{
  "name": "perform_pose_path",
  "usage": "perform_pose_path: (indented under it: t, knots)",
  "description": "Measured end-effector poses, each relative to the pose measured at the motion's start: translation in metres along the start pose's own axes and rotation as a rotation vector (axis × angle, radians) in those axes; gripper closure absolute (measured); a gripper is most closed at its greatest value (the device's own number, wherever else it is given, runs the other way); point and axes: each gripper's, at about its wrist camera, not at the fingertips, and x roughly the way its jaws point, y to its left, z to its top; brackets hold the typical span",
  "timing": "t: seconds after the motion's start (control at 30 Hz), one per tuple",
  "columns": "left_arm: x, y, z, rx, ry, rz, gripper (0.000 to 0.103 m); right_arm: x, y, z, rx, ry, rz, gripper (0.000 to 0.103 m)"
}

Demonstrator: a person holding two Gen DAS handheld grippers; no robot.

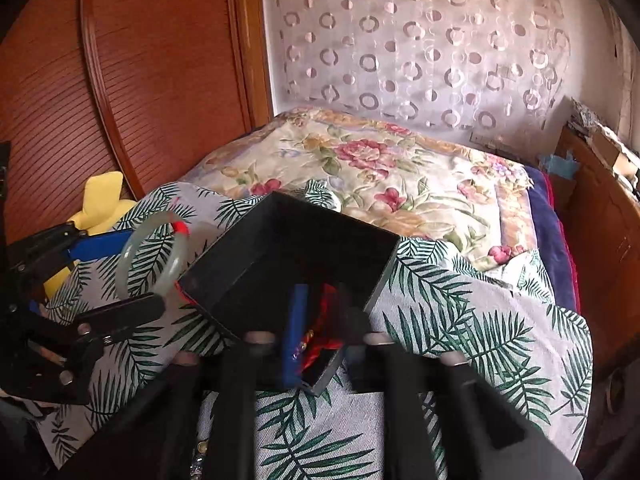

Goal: Organize jewelry
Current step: 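Carry both items into the black box and open both tools, then move both tools back to the jewelry pile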

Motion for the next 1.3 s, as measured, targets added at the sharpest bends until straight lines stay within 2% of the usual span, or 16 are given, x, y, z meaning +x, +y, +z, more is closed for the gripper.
perform_pose_path:
  t: [0.3,0.53,0.73,0.93,1.07,1.2,1.3]
  knots:
    - [0.02,-0.01,0.017,0.026,0.009,0.001,0.034,-0.017,-0.019,-0.004,0.04,-0.04,-0.006,0.065]
    - [0.05,-0.018,0.021,0.037,0.078,-0.007,0.034,-0.025,-0.024,-0.017,0.04,-0.046,-0.02,0.065]
    - [0.061,-0.027,0.022,0.07,0.092,0.031,0.034,-0.032,-0.026,-0.028,0.036,-0.053,-0.019,0.065]
    - [0.055,-0.028,0.023,0.067,0.08,0.023,0.033,-0.038,-0.03,-0.038,0.046,-0.057,-0.023,0.065]
    - [0.034,-0.026,0.015,0.061,0.041,0.011,0.022,-0.047,-0.029,-0.049,0.05,-0.064,-0.011,0.065]
    - [0.013,-0.022,0.006,0.057,0.014,-0.006,0.021,-0.059,-0.02,-0.066,0.051,-0.069,0.01,0.065]
    - [-0.006,-0.019,-0.009,0.051,-0.004,-0.011,0.015,-0.067,-0.008,-0.08,0.038,-0.068,0.031,0.065]
